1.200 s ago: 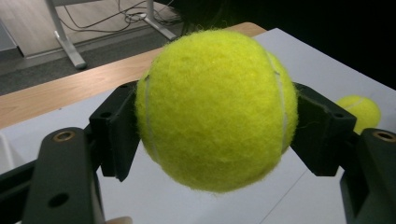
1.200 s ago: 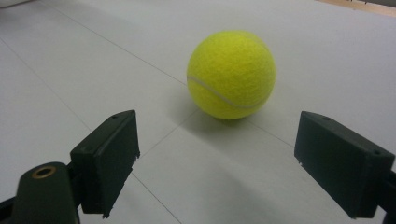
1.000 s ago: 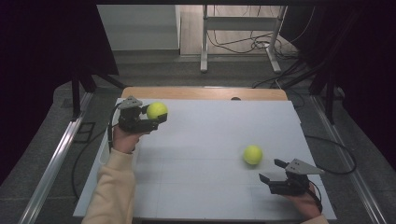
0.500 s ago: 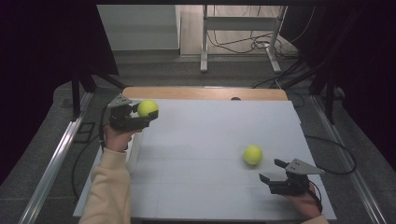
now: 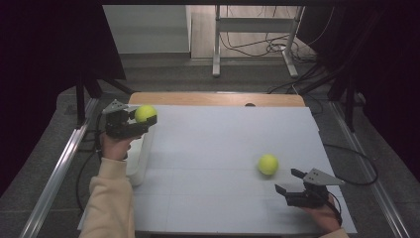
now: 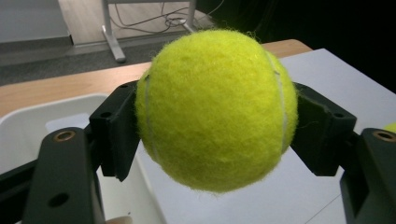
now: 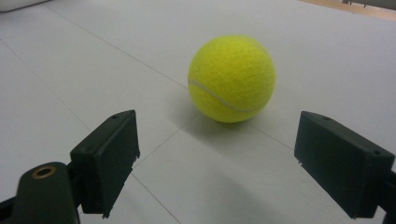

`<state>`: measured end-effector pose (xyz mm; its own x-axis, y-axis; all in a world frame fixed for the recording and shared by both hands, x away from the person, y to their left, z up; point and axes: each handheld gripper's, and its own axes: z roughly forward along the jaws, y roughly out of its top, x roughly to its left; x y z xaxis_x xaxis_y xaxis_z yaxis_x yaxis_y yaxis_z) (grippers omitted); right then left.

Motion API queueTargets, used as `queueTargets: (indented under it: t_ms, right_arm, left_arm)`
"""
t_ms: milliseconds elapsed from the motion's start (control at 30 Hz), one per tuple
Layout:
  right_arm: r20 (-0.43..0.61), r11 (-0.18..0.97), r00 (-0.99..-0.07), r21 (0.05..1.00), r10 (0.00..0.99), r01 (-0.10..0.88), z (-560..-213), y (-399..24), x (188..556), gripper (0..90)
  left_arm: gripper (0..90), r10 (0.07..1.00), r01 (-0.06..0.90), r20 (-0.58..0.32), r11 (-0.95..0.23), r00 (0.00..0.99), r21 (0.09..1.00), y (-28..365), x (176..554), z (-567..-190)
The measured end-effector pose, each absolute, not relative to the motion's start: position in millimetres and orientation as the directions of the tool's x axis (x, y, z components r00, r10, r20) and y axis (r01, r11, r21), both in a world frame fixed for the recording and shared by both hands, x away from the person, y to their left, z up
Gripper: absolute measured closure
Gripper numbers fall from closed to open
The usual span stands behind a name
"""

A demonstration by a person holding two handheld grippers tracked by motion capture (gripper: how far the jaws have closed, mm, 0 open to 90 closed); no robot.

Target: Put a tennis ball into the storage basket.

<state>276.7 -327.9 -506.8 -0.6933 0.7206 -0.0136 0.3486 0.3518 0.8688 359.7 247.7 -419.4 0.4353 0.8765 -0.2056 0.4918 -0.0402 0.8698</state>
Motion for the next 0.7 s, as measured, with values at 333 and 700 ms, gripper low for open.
queueTargets:
  t_ms: [333, 700]
  right_arm:
    - [-0.013, 0.352, -0.697, 0.87, 0.717, 0.345, -506, -327, 276, 14.5]
    - [-0.014, 0.353, -0.696, 0.869, 0.717, 0.346, -506, -327, 277, 14.5]
  left_arm:
    - [26.1, 0.908, 0.527, -0.202, -0.023, 0.366, 0.85, 267, 370, -425]
    - [26.0, 0.92, 0.547, -0.202, -0.016, 0.336, 0.837, 278, 376, -429]
